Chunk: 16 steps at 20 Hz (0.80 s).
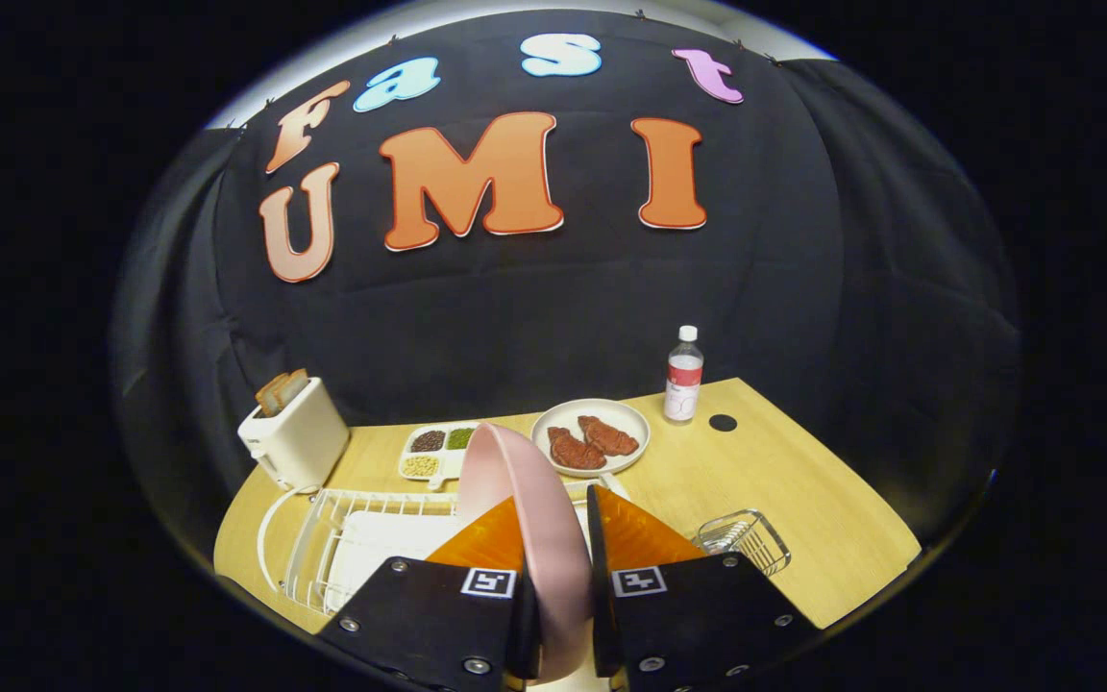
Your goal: Take the plate from the dish rack, then take the spoon from the basket and place it into the plate.
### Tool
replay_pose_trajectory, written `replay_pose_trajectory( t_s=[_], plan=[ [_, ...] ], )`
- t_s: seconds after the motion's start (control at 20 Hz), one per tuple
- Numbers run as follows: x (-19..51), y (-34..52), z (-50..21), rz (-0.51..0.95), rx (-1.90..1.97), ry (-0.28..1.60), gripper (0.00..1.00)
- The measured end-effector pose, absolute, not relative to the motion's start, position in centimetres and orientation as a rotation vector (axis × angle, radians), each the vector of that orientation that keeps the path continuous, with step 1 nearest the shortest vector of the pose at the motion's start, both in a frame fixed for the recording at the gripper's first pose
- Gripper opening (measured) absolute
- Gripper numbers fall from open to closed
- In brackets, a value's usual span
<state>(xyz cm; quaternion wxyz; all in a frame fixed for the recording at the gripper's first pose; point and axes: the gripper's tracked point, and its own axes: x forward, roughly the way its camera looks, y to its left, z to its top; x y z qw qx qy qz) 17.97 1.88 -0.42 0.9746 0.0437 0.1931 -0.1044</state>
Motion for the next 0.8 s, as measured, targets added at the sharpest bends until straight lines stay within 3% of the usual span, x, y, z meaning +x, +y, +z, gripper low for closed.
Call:
replay_pose_trajectory(
  t_s=[0.4,0.8],
  plan=[
    [10.6,6.3,-2.6,-0.094,0.182,0.398,0.22],
    [3.2,9.3,-9.2,-0.01,0.35,0.478,0.22]
  ],
)
